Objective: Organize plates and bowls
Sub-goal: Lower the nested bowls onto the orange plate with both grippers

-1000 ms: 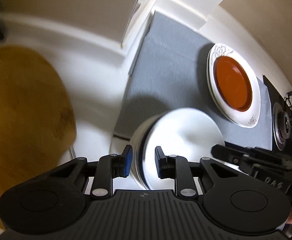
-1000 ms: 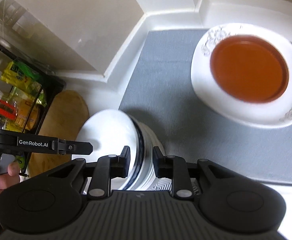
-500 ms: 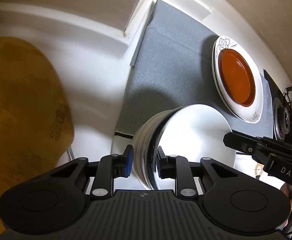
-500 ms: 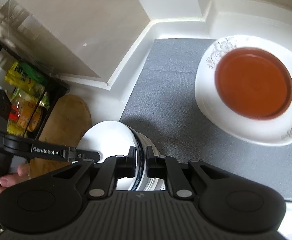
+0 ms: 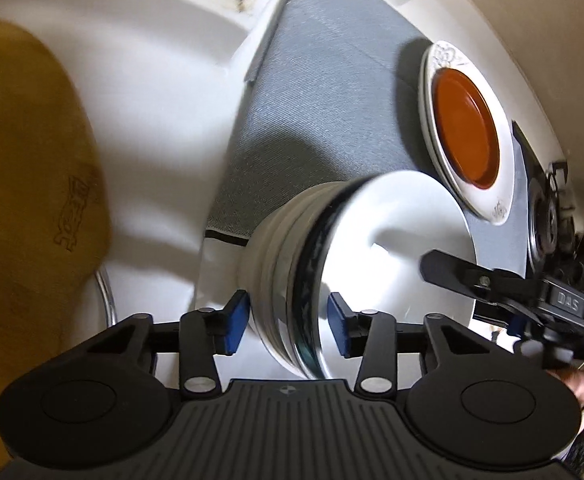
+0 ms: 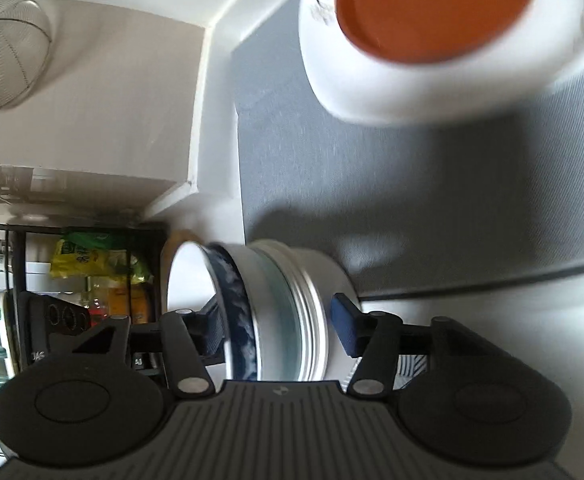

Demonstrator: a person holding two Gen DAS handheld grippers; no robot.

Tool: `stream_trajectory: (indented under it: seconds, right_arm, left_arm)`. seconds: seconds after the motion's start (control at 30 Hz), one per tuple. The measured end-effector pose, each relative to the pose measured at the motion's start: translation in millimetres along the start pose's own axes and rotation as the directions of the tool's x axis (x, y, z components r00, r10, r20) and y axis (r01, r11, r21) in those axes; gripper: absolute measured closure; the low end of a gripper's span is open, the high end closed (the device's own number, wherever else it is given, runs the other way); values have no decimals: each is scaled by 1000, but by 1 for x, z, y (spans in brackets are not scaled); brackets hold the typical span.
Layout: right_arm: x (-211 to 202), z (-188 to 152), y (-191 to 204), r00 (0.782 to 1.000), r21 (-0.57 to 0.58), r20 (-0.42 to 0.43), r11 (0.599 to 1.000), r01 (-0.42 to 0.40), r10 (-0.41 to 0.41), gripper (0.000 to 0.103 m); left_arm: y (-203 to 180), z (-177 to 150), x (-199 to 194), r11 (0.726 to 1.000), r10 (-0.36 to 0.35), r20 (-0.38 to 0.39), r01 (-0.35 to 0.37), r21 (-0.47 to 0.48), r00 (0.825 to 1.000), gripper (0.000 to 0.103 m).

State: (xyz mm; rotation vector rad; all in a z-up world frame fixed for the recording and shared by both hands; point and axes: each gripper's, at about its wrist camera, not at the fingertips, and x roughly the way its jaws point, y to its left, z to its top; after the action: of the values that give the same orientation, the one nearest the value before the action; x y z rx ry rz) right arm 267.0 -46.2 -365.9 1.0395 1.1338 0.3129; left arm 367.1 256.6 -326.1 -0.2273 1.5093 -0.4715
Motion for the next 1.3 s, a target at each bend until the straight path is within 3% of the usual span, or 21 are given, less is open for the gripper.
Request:
stream_trajectory:
  seconds: [0.07, 0.13, 0.17, 0.87, 1.3]
  right_arm:
    - [-1, -1, 3, 1000, -24, -3, 1000, 7, -7, 40]
    - [-3, -3, 12, 1000, -78, -4, 997, 22, -22, 51]
    - [-3, -4, 15, 999, -98, -9, 995, 34, -35, 52]
    - [-38, -2, 24, 998, -117, 51, 992, 54, -49, 54]
    - [-99, 22, 26, 981, -132, 186, 988, 82, -56, 54]
  left_arm:
    - [-2, -1, -4, 1000, -1, 2, 1, 5, 1000, 66]
    - [-2, -2, -7, 1000, 0, -5, 0, 10, 1000, 64]
    - [-5, -2, -8, 1000, 15, -8, -14, 18, 1000, 65]
    - [-33, -5, -27, 995, 56, 42, -59, 74, 998, 64]
    - [-90, 14, -30, 989, 19, 78, -30, 144, 997, 63]
